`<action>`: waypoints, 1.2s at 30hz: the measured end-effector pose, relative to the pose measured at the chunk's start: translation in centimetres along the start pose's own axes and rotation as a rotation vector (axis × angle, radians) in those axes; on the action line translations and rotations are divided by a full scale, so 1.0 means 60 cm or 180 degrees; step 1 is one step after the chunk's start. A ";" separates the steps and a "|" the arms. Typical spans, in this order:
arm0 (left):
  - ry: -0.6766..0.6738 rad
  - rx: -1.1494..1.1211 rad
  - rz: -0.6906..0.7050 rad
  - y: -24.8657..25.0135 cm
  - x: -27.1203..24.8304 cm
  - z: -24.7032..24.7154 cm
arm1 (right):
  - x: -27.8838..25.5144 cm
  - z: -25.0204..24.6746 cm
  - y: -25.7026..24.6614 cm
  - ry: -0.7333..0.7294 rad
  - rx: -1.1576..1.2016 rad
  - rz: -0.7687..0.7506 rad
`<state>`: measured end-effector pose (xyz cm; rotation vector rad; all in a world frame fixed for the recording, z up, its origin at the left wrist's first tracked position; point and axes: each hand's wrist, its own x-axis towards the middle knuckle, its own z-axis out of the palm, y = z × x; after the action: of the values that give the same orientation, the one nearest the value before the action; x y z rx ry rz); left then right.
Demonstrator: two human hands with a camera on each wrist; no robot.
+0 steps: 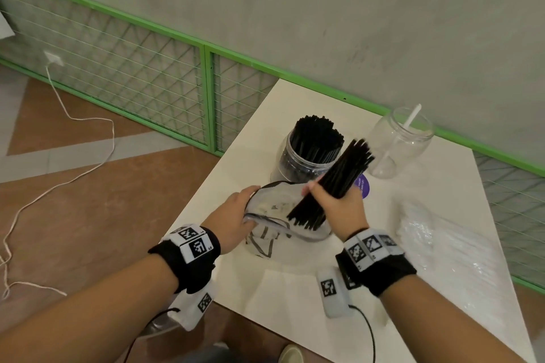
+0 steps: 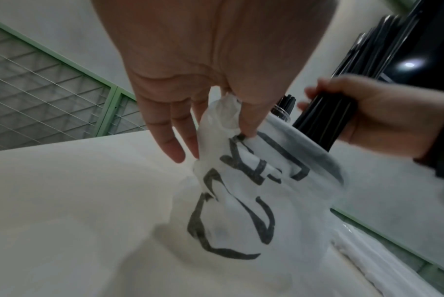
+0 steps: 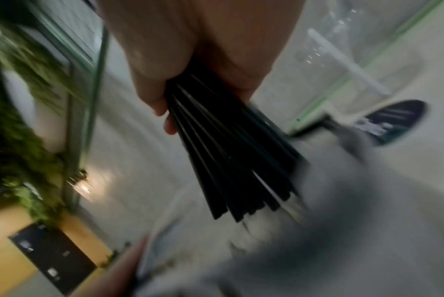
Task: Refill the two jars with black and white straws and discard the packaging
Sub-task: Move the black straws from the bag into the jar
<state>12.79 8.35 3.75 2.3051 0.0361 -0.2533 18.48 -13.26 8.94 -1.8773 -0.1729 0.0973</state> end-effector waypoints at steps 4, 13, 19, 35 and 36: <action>0.0218 0.0115 0.0185 0.026 0.017 -0.014 | 0.047 -0.037 -0.089 0.0182 0.0536 -0.0488; 0.0380 0.2082 0.0807 0.092 0.063 -0.034 | 0.127 -0.023 -0.129 0.0596 0.1763 -0.0352; 0.0114 0.2573 0.1063 0.128 0.101 -0.044 | 0.153 -0.014 -0.142 0.0600 0.1765 -0.0425; 0.0153 0.2267 0.0944 0.113 0.115 -0.037 | 0.168 -0.010 -0.055 0.0244 -0.0425 -0.0411; 0.0162 0.2288 0.0940 0.111 0.114 -0.037 | 0.166 -0.006 -0.053 0.0224 -0.0566 -0.0379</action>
<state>20.55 5.05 8.72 2.9808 -0.4320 -0.0531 28.13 -10.96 12.26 -2.0392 -0.2512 -0.0678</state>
